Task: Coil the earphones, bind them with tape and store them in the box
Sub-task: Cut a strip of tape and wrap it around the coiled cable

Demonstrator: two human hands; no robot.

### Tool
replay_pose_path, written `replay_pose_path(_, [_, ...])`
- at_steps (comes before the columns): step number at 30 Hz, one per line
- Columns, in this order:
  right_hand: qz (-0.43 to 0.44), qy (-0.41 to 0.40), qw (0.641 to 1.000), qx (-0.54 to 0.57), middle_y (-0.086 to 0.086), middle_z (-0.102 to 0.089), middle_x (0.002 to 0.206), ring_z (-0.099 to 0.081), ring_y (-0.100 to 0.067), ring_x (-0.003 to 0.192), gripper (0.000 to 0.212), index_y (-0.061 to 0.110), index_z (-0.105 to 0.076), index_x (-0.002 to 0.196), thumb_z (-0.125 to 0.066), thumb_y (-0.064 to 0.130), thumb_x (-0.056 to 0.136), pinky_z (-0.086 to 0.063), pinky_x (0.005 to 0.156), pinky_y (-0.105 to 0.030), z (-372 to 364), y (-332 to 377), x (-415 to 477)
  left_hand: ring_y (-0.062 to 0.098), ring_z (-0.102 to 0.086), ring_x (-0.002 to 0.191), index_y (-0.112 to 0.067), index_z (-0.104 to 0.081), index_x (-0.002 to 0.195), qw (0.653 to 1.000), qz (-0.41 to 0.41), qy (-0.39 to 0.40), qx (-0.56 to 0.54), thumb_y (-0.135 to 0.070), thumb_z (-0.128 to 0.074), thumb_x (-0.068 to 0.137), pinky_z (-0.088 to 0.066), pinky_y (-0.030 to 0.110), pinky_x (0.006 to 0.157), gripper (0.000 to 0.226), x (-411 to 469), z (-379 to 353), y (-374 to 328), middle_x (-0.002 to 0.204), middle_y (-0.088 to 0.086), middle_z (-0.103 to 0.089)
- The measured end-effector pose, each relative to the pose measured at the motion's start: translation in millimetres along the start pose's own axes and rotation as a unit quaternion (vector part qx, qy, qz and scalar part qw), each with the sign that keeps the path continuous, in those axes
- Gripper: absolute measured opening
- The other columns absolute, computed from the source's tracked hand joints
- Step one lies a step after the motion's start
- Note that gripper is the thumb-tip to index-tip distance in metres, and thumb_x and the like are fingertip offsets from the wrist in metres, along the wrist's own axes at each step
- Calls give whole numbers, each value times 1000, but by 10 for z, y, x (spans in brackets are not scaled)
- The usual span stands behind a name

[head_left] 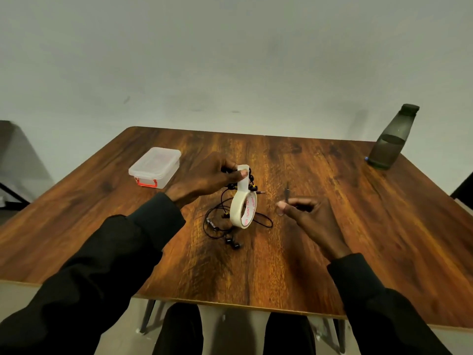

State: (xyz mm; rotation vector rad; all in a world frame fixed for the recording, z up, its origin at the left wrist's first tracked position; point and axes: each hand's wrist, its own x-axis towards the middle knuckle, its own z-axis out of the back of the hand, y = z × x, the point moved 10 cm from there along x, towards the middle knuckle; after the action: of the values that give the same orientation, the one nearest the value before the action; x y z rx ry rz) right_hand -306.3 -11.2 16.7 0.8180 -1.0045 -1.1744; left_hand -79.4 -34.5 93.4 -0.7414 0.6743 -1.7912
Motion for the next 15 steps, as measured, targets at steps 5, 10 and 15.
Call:
replay_pose_path(5, [23, 40, 992, 115, -9, -79, 85, -59, -8, 53, 18, 10, -77, 111, -70, 14, 94, -43, 46, -13, -240, 397, -45, 25, -74, 82, -9, -81, 95, 1000, 18, -14, 20, -34, -68, 96, -60, 51, 79, 29, -31, 101, 97, 86, -1, -77])
replay_pose_path(10, [-19, 117, 975, 187, -12, -68, 81, -55, -10, 60, 26, 9, -72, 123, -60, 14, 100, -45, 47, -20, -475, 448, 9, 20, -76, 85, -8, -80, 101, 999, 29, -20, 15, -36, -68, 96, -61, 53, 84, 32, -43, 174, 155, 102, 6, -79])
replay_pose_path(15, [-119, 231, 903, 343, -21, -66, 98, -67, -23, 83, 43, -7, -59, 132, -34, 16, 107, -62, 74, -31, -663, 489, -20, 21, -76, 90, -8, -81, 101, 999, 21, -23, -11, -33, -68, 96, -61, 51, 88, 28, -55, 230, 166, 105, 5, -78])
